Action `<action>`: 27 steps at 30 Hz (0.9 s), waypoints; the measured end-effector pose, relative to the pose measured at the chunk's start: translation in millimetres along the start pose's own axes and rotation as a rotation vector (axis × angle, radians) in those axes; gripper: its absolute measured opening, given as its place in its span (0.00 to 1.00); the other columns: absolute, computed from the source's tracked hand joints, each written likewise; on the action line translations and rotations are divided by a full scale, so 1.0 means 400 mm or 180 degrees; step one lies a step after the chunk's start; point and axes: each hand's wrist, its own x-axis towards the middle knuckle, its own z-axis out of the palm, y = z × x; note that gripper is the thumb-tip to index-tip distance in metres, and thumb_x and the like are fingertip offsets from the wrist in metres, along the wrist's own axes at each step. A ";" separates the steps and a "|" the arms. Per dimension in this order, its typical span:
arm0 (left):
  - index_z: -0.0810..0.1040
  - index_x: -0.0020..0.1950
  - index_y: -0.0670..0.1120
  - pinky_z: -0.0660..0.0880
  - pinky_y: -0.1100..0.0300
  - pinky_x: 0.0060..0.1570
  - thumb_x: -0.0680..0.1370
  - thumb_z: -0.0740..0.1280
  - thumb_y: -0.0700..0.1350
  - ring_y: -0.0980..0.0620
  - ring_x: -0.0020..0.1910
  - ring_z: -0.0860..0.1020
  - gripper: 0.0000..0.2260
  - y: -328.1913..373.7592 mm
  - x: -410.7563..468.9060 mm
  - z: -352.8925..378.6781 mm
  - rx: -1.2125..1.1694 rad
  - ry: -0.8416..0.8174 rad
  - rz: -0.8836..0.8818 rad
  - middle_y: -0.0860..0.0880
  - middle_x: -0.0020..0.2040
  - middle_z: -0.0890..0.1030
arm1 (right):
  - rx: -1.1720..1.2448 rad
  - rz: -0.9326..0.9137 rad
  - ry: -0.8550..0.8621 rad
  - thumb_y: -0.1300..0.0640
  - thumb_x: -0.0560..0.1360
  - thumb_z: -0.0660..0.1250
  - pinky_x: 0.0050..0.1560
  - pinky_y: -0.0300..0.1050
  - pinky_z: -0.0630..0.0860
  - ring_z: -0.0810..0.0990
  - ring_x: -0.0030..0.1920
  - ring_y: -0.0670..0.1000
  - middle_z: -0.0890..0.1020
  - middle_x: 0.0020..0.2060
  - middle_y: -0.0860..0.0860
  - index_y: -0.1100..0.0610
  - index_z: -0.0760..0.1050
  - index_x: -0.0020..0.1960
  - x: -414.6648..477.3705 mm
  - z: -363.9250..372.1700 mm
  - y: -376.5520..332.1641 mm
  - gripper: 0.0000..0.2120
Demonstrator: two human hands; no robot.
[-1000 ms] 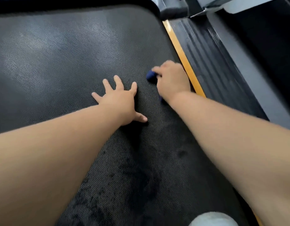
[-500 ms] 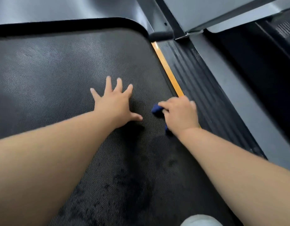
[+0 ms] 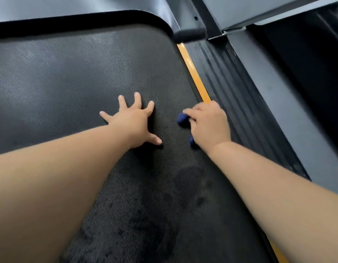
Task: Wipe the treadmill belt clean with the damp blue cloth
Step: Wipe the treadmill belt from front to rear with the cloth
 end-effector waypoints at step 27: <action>0.60 0.76 0.50 0.50 0.49 0.73 0.77 0.64 0.54 0.44 0.77 0.50 0.29 0.127 0.164 -0.052 0.0342 0.1234 0.1642 0.46 0.78 0.51 | -0.0171 0.0893 -0.0534 0.43 0.78 0.52 0.74 0.58 0.48 0.52 0.76 0.52 0.56 0.77 0.47 0.45 0.55 0.75 -0.097 -0.044 0.144 0.27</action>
